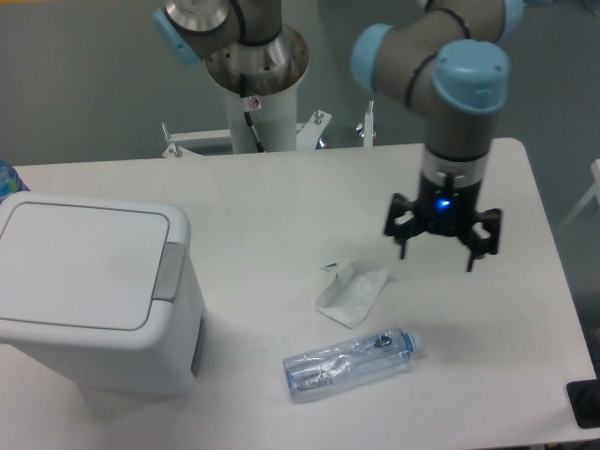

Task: Open the trash can
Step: 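Move the gripper across the table toward the white trash bin lid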

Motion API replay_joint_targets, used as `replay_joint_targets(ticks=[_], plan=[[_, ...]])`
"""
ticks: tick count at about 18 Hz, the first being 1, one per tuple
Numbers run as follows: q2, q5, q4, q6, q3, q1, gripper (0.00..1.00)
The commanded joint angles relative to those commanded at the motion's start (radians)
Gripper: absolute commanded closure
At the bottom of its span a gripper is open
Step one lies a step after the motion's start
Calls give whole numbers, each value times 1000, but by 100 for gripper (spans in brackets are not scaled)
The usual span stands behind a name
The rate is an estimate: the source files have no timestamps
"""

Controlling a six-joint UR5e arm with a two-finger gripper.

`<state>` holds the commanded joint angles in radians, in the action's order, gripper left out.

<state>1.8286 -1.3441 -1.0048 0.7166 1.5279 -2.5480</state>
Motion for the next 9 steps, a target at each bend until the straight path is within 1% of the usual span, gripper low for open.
replay_joint_targets(ticks=[1,3,5,9], plan=[[-2,26,0,-17,-11,3,0],[-6,74,-2,-45,-29,35,0],[-17,104,-2,-81,-37,48,0],[-20,169,0,-135,-60,84,0]])
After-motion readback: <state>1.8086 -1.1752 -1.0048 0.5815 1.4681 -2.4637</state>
